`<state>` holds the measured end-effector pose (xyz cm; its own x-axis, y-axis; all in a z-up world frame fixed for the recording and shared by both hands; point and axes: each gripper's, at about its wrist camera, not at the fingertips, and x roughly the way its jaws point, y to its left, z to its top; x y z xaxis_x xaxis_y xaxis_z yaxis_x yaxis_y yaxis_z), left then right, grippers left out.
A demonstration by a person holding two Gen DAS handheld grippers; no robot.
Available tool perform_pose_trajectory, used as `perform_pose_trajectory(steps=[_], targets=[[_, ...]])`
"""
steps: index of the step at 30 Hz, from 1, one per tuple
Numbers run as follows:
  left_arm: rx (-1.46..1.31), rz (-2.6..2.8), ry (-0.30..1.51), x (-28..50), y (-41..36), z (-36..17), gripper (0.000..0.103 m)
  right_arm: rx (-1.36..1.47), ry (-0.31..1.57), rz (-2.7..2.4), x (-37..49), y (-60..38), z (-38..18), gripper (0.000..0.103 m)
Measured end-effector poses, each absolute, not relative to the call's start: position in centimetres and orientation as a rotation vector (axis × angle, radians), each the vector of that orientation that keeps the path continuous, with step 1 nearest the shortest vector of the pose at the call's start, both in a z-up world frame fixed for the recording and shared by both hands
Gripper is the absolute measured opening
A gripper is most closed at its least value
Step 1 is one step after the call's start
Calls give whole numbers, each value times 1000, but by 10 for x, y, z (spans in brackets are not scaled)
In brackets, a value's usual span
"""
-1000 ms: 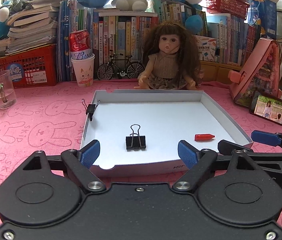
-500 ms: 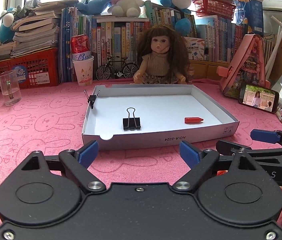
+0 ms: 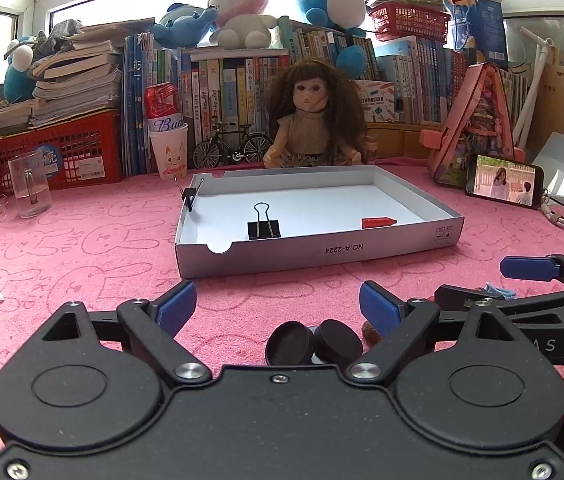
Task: Organize rigid objects
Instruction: 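Move the left tool to the black lid while the right tool reaches the blue plate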
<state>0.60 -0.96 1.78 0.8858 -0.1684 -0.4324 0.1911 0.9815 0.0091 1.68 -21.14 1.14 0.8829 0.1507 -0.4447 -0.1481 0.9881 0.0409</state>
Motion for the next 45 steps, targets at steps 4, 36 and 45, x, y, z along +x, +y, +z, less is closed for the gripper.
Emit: perform_pose_trajectory(steps=[4, 36, 45], targets=[[54, -192, 448, 0, -8, 15, 76, 11, 455, 177, 7, -210, 11, 89], [75, -99, 521, 8, 3, -2, 38, -6, 527, 188, 16, -206, 5, 26], [68, -97, 517, 13, 2, -3, 40, 2, 543, 316, 11, -208, 7, 18]])
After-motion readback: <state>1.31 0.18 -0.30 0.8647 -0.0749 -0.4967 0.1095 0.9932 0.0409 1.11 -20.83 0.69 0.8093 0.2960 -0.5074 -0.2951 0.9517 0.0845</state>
